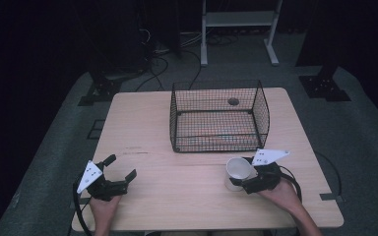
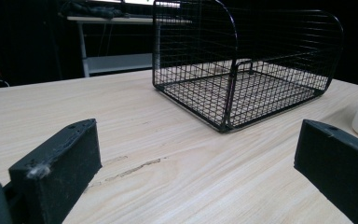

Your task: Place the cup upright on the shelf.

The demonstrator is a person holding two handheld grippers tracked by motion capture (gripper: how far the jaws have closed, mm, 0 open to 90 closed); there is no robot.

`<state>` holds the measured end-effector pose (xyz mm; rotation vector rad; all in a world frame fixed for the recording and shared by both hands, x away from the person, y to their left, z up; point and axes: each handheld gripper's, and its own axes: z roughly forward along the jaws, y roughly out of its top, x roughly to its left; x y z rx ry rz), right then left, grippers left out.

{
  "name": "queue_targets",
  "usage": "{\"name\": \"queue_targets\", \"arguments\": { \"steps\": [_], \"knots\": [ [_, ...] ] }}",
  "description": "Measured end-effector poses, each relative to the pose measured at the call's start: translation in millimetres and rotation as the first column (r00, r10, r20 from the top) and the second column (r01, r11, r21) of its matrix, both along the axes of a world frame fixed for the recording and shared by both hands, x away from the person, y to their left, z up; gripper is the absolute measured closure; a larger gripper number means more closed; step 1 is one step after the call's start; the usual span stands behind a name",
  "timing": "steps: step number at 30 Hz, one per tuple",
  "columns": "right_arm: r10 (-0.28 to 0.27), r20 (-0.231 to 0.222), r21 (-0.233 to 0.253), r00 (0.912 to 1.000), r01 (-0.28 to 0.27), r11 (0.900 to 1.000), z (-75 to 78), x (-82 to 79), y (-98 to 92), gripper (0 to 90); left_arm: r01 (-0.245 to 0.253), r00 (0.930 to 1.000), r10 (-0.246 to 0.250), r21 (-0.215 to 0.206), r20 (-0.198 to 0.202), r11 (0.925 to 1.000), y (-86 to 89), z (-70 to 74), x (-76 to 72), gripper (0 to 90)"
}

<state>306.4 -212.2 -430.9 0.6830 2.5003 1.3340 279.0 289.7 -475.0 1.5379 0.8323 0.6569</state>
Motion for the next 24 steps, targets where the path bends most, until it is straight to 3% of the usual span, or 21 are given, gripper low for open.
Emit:
{"name": "queue_targets", "arguments": {
  "steps": [9,14,24],
  "knots": [
    [0.019,-0.015,0.007,0.9997,-0.019,1.000,5.6,1.8,-1.4,19.5,0.001,1.0000,-0.001,0.000,0.000,1.0000,-0.2,-0.1,0.2,0.0],
    [0.037,-0.024,0.043,0.9990,-0.036,0.998,21.4,7.1,-6.7,19.6,0.000,1.0000,0.000,0.000,0.000,1.0000,0.0,-0.1,0.2,0.0],
    [0.055,-0.025,0.064,0.9982,-0.053,0.997,39.8,16.1,-12.9,19.5,0.000,1.0000,0.000,-0.001,-0.002,1.0000,0.1,-0.4,0.8,0.0]
  ]
}}
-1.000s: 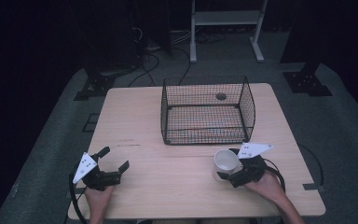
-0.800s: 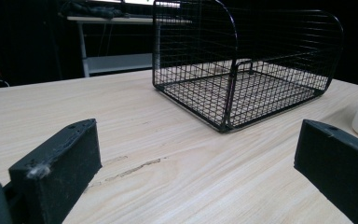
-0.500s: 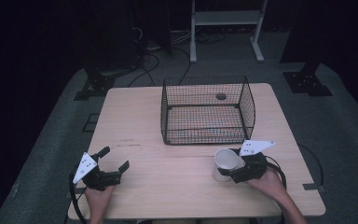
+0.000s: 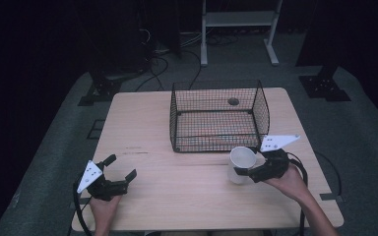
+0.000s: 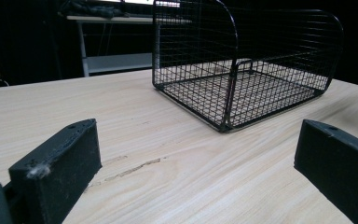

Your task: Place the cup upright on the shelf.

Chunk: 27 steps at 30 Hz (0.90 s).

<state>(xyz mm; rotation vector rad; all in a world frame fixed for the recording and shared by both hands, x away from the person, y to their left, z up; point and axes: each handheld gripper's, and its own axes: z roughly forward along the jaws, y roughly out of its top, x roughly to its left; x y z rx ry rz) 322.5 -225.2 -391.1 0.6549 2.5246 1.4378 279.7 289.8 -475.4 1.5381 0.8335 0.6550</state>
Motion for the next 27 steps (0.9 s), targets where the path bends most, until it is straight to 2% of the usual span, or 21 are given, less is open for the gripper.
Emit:
{"name": "queue_targets", "arguments": {
  "steps": [7,12,20,27],
  "knots": [
    [0.012,-0.011,0.029,0.9999,-0.012,1.000,11.8,10.7,-4.9,19.4,0.000,1.0000,0.000,0.002,-0.001,1.0000,-0.1,0.1,-0.2,0.0],
    [0.018,-0.011,0.025,0.9998,-0.017,1.000,17.4,16.2,-5.6,19.4,0.001,1.0000,-0.001,-0.001,-0.003,1.0000,0.1,0.0,0.0,0.0],
    [0.035,-0.011,0.045,0.9993,-0.035,0.998,29.6,29.2,-4.0,19.4,0.000,1.0000,0.000,-0.002,-0.002,1.0000,0.3,0.1,0.0,0.0],
    [0.045,-0.008,0.035,0.9990,-0.045,0.998,38.5,37.7,0.2,19.3,0.001,1.0000,-0.001,-0.003,-0.001,1.0000,0.2,0.1,-0.1,0.0]
  ]
}}
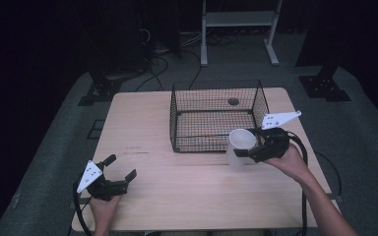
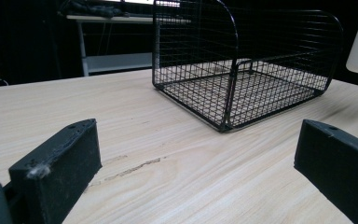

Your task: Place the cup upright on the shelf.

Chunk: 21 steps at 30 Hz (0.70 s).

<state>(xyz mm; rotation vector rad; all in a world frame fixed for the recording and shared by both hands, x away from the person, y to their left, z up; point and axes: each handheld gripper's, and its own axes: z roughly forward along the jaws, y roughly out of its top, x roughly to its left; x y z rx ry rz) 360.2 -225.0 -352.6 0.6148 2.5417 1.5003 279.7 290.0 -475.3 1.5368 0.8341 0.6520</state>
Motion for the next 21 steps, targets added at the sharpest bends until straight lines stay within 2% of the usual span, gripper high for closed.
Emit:
{"name": "queue_targets", "arguments": {
  "steps": [21],
  "knots": [
    [0.009,0.011,-0.005,0.9999,-0.009,1.000,24.5,26.4,8.1,19.3,0.001,1.0000,-0.001,0.001,0.002,1.0000,0.0,0.1,-0.1,0.0]
  ]
}}
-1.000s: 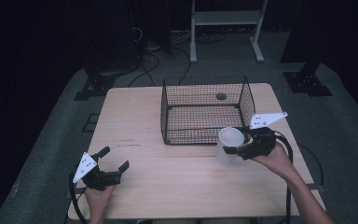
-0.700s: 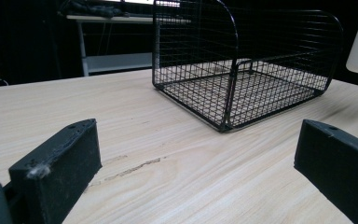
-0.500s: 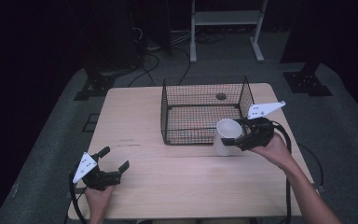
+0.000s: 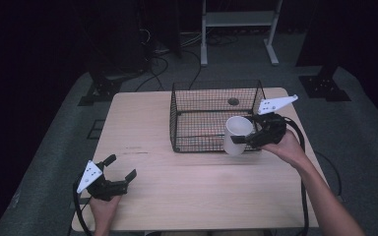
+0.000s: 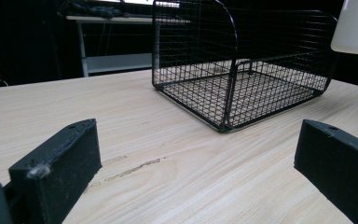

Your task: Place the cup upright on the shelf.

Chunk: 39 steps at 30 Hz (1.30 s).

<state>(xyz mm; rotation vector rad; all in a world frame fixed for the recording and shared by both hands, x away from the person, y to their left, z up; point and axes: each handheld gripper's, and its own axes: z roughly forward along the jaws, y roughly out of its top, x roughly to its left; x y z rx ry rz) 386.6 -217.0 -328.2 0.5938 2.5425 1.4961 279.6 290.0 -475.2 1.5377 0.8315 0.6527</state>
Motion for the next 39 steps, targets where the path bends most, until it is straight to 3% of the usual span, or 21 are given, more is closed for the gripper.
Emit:
{"name": "queue_targets", "arguments": {
  "steps": [22,39],
  "knots": [
    [0.022,0.009,-0.019,0.9997,-0.022,1.000,19.2,33.8,21.3,19.3,-0.001,1.0000,0.001,-0.001,0.005,1.0000,-0.3,0.1,-0.1,0.0],
    [0.039,-0.015,-0.030,0.9991,-0.040,0.999,27.6,60.5,41.3,19.2,0.001,1.0000,-0.001,-0.007,0.003,1.0000,0.0,0.0,0.2,0.0]
  ]
}}
